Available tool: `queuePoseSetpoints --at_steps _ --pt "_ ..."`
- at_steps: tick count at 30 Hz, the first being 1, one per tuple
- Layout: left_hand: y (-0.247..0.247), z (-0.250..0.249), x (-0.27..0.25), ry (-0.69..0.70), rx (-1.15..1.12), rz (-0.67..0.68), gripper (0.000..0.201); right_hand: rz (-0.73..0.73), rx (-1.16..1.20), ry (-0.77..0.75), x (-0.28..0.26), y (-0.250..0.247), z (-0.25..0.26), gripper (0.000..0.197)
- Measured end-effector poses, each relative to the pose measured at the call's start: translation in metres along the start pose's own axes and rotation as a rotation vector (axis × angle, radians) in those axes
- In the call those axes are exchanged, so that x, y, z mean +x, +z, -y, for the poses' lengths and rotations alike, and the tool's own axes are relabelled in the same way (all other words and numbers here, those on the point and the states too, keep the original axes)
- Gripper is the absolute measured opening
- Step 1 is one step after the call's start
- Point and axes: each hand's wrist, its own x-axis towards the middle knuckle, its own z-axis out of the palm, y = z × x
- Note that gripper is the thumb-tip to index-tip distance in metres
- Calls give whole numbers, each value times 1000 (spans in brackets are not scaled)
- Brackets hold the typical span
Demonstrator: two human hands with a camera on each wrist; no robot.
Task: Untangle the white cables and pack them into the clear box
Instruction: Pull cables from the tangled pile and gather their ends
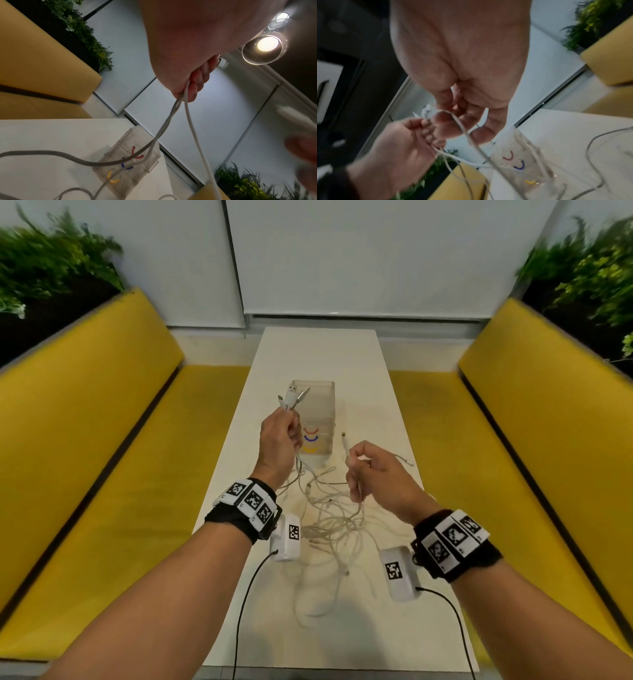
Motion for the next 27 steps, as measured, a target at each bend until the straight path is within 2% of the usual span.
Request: queuePoseSetpoints --at_steps 3,9,13,18,22,25,27 --pt "13 2 -7 -27 30 63 16 -82 106 -44 16 -1 16 15" --pt "33 5 -20 -5 76 132 23 -201 155 -34 34 19 32 10" --pt "37 13 -18 -20 169 58 21 -321 120 -16 41 28 31 9" --pt "44 16 -20 -7 290 8 25 -380 62 -21 43 31 24 10" --pt "37 11 -9 -24 225 -104 29 -265 57 -15 33 31 1 18" --pt "28 1 2 -36 115 -185 32 -168 -96 -32 22 30 -36 20" --pt "24 -9 5 -22 21 -221 32 -103 -204 19 14 30 -63 23"
